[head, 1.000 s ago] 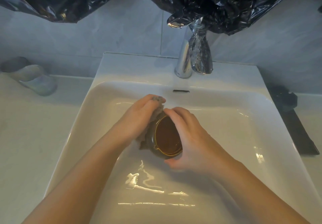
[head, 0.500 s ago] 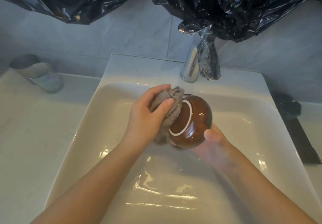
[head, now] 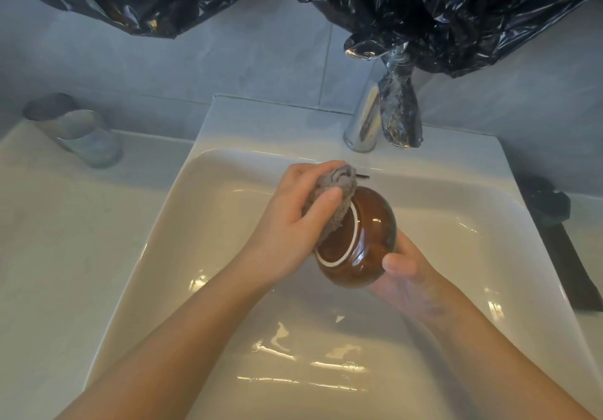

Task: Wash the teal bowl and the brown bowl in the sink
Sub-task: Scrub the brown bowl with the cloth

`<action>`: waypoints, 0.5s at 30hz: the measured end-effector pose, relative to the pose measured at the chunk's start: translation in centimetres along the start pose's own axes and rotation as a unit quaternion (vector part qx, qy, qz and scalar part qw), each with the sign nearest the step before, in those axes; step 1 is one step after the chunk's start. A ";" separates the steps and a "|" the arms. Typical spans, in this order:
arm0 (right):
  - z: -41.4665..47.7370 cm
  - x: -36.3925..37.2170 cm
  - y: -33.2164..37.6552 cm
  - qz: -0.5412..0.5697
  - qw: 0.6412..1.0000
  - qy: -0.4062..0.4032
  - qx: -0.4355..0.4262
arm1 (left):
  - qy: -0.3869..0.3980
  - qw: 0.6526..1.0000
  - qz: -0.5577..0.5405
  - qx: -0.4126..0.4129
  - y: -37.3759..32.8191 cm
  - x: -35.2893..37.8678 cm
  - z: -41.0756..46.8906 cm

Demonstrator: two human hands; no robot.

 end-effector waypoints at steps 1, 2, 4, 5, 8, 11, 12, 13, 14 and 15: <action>0.1 0.0 0.1 0.006 1.000 -0.002 -0.002 | -0.009 1.000 0.020 0.006 0.1 0.0 0.1; 0.1 0.0 0.1 0.012 1.000 -0.002 -0.002 | -0.018 0.999 0.036 0.009 0.1 0.1 0.1; 0.0 -0.2 0.1 0.016 1.000 -0.003 -0.002 | -0.032 0.998 0.055 -0.007 0.5 0.0 0.3; -0.1 -0.4 0.1 0.015 1.000 -0.005 -0.002 | -0.033 0.998 0.054 -0.028 0.8 -0.1 0.4; -0.1 -0.5 0.1 0.018 1.000 0.003 0.001 | -0.001 0.996 0.045 -0.073 1.6 -0.4 0.5; 0.0 -0.3 0.1 0.031 0.999 -0.014 -0.004 | 0.018 0.995 0.070 -0.074 1.9 -0.7 0.8; 0.1 0.0 0.4 0.046 0.999 -0.018 -0.006 | 0.019 0.994 0.084 -0.067 1.9 -0.7 0.9; 0.2 0.3 0.8 0.064 0.998 -0.017 -0.009 | 0.019 0.993 0.099 -0.058 1.8 -0.7 1.0; 0.2 0.5 1.1 0.080 0.997 -0.013 -0.016 | 0.025 0.992 0.111 -0.051 1.7 -0.6 0.9; 0.3 0.6 1.4 0.090 0.996 -0.013 -0.024 | 0.036 0.992 0.114 -0.046 1.6 -0.5 0.7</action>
Point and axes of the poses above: each hand's wrist, its own z-axis towards the middle knuckle, its own x-axis out of the palm, y = z × x, the point moved 4 cm from there along z, towards the middle knuckle, and after that the axes turned 12 degrees about -y, right-handed, at the moved point
